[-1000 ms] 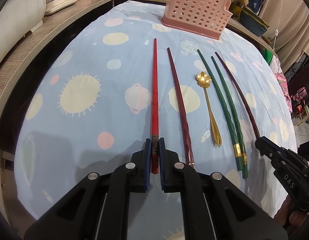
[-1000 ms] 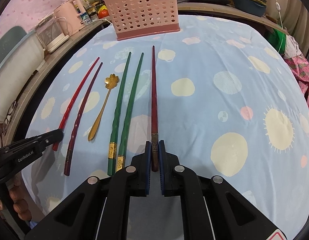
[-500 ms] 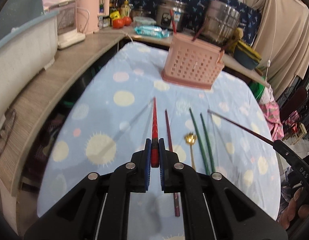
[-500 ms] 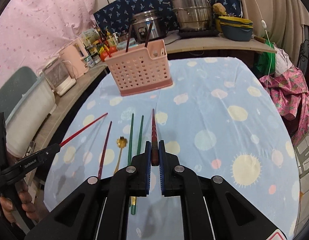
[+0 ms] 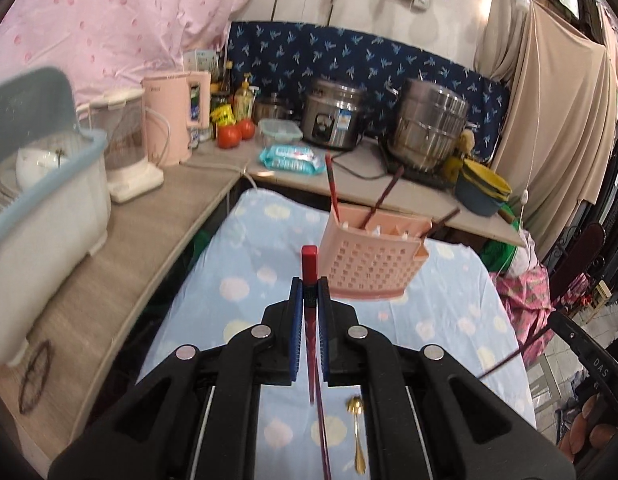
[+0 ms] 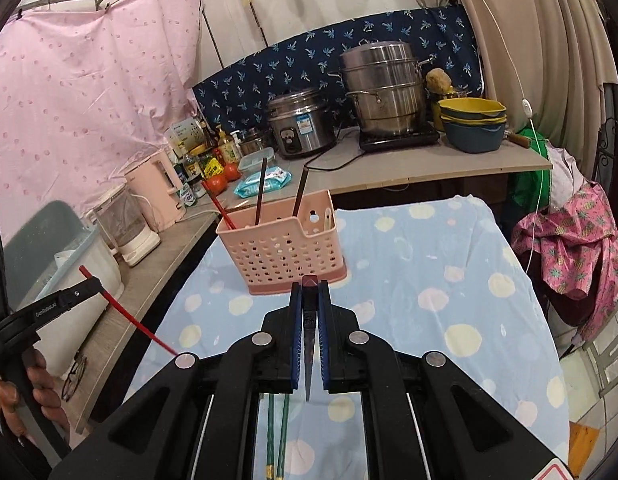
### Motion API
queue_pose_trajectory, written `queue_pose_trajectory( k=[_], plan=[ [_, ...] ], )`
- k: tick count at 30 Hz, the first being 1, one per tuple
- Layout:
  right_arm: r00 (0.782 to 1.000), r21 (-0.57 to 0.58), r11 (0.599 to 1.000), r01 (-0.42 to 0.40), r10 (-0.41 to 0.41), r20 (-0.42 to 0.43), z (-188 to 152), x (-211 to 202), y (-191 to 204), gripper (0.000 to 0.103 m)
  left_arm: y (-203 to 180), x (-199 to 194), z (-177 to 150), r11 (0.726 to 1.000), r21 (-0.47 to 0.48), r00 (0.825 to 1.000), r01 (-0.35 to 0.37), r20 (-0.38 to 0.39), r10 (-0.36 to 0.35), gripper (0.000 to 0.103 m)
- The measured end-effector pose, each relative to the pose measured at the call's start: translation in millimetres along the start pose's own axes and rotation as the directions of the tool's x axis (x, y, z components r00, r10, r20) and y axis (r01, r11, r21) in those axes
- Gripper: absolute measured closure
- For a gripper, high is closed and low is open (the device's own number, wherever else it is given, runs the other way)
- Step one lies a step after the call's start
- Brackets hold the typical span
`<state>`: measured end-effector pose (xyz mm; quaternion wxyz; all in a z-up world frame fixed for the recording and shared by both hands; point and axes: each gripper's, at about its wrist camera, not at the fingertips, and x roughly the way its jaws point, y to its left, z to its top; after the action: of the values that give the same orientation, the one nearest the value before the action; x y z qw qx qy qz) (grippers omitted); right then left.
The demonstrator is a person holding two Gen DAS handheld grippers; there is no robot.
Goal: Organize utensils
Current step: 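Lift both chopsticks and carry them over the pink holder with both tools, then lower both chopsticks into the pink holder and open both tools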
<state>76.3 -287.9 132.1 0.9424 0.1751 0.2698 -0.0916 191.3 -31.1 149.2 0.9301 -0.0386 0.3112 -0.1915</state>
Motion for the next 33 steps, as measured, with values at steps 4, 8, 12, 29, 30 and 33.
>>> queue_pose_trajectory(
  k=[4, 8, 12, 29, 30, 33],
  plan=[
    [0.999, 0.003, 1.0, -0.007, 0.007, 0.043, 24.3, 1.3, 0.4, 0.096, -6.6, 4.0, 27.2, 1.0, 0.002, 0.999, 0.018, 0.041, -0.018, 0.096],
    [0.996, 0.016, 1.0, -0.02, 0.019, 0.086, 48.0, 4.3, -0.2, 0.096, -12.6, 6.7, 52.9, 0.999, -0.002, 0.996, 0.035, 0.086, -0.034, 0.096],
    [0.991, 0.018, 1.0, -0.017, 0.015, 0.135, 73.2, 10.7, 2.2, 0.096, -22.4, 13.6, 79.6, 0.999, 0.002, 0.992, 0.045, 0.121, -0.045, 0.096],
    [0.961, -0.025, 0.998, 0.065, -0.056, 0.271, 185.5, 69.6, 10.2, 0.096, -51.7, 64.2, 160.4, 0.998, 0.025, 0.975, 0.053, 0.213, -0.057, 0.096],
    [0.963, -0.026, 0.997, 0.068, -0.058, 0.264, 187.6, 76.6, 11.0, 0.096, -52.0, 71.3, 160.6, 0.998, 0.024, 0.978, 0.05, 0.202, -0.054, 0.096],
    [0.97, -0.035, 0.997, 0.072, -0.062, 0.233, 188.0, 98.6, 13.8, 0.096, -50.1, 89.8, 155.7, 0.999, 0.019, 0.984, 0.047, 0.17, -0.05, 0.096]
  ],
)
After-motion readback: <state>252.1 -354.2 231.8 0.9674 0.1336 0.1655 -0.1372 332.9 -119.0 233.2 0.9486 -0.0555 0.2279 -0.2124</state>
